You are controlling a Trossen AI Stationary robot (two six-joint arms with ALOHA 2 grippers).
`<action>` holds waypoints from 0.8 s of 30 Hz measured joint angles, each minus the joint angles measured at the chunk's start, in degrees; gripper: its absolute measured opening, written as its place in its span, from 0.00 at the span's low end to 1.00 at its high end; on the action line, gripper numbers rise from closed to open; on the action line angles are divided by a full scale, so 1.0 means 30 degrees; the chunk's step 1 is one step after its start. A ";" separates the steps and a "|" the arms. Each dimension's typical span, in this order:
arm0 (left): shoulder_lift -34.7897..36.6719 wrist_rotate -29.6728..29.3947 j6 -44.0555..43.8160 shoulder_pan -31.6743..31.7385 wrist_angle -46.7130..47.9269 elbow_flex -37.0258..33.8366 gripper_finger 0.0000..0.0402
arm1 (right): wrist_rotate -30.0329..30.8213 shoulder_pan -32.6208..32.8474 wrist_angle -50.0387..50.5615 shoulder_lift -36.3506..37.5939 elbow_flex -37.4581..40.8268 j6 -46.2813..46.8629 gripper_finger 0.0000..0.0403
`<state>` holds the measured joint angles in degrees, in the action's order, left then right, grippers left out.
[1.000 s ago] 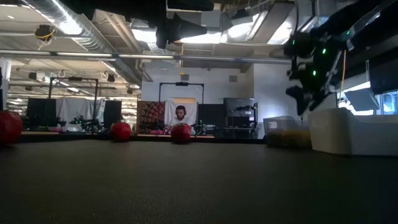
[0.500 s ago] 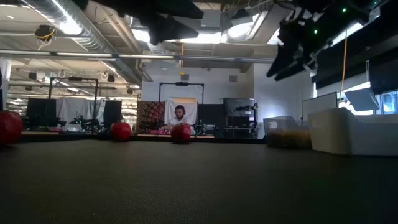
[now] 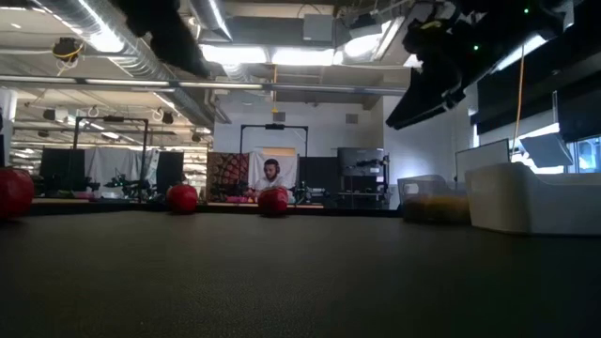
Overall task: Sort produce into baskets
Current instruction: Put the tomato into the the blue bin
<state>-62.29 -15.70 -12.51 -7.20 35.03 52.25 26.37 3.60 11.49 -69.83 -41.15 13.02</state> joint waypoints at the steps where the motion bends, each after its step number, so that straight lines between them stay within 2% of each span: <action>1: 0.0280 -0.0006 0.0352 0.0070 0.0597 0.0000 0.72 | -0.0006 0.0092 -0.0211 -0.0306 0.0000 -0.0028 0.66; 4: 0.0881 -0.0015 0.0656 0.0174 0.1859 0.0000 0.72 | -0.0006 0.0060 -0.1157 -0.1298 -0.0007 -0.0301 0.66; 13: 0.0751 -0.0341 0.0777 0.0220 0.2532 -0.0073 0.72 | -0.0013 0.0051 -0.2392 -0.3113 0.0000 -0.0519 0.66; 18: 0.0574 -0.0946 0.0212 0.0523 0.4852 -0.0085 0.73 | -0.0006 0.0051 -0.2431 -0.3338 0.0000 -0.0519 0.66; 24: 0.0171 -0.1010 -0.1199 0.1071 0.6507 -0.0100 0.88 | -0.0006 0.0051 -0.2517 -0.3333 0.0000 -0.0519 0.66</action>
<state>-61.78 -18.74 -16.11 -3.99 54.56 51.95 26.35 3.75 3.94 -79.83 -41.15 11.46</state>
